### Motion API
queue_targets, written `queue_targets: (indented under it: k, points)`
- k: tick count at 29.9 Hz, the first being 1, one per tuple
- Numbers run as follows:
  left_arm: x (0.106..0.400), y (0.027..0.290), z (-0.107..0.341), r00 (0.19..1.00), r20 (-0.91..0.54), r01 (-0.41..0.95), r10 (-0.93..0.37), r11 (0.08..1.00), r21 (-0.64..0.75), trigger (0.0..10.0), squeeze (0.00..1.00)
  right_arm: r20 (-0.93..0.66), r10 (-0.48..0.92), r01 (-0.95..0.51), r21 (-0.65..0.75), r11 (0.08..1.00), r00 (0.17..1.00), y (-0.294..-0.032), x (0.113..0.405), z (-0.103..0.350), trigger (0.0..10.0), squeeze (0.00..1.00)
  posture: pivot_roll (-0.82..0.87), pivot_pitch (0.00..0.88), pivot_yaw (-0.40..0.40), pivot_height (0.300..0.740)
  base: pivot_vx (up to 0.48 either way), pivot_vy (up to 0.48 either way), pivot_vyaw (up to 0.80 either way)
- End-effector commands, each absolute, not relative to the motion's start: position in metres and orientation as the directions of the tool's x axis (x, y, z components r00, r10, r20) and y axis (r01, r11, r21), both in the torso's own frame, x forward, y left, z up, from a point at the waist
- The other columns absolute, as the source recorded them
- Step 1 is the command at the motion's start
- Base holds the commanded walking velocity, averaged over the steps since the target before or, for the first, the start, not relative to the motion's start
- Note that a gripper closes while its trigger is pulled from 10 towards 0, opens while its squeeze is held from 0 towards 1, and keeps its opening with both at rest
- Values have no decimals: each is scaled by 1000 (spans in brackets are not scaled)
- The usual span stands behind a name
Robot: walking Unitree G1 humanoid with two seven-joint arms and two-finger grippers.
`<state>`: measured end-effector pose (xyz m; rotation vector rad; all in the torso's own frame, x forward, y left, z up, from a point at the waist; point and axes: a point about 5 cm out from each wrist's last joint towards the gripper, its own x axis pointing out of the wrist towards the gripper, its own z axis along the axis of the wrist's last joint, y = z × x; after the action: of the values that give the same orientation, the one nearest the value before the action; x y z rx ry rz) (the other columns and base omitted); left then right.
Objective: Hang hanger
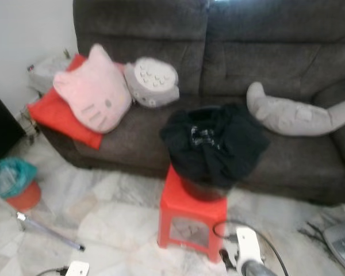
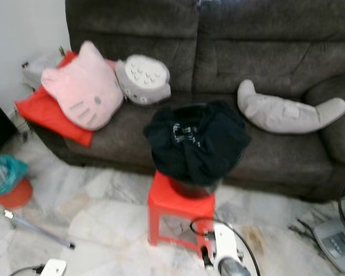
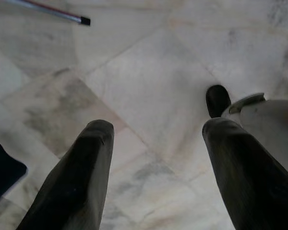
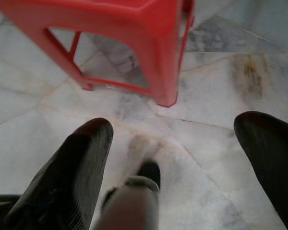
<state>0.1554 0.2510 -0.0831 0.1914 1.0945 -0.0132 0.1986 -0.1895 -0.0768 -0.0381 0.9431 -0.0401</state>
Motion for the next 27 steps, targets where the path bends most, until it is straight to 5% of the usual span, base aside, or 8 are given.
queue_targets:
  k: [1, 18, 21, 27]
  points:
    - [150, 249, -86, 445, -892, 109, 80, 984, 143, 10000, 0, -809, -63, 31, -55, 998, 584, -193, 197, -77, 10000, 0, -112, 0, 59, 740, 0, 0, 0]
    - [150, 249, -86, 446, -892, 114, 78, 983, 143, 10000, 0, -734, -100, 219, 68, 973, 672, -193, 201, -72, 10000, 0, -159, 0, 68, 740, 0, 0, 0]
    - [150, 250, -86, 444, -892, 123, 80, 981, 149, 10000, 0, -486, -127, 263, 222, 939, 864, -217, 190, -55, 10000, 0, -178, 0, 72, 740, 0, 0, 0]
    - [151, 250, -85, 444, -892, 130, 80, 980, 152, 10000, 0, -366, -27, 176, 380, 908, 930, -212, 186, -40, 10000, 0, -184, 0, 72, 740, 0, 0, 0]
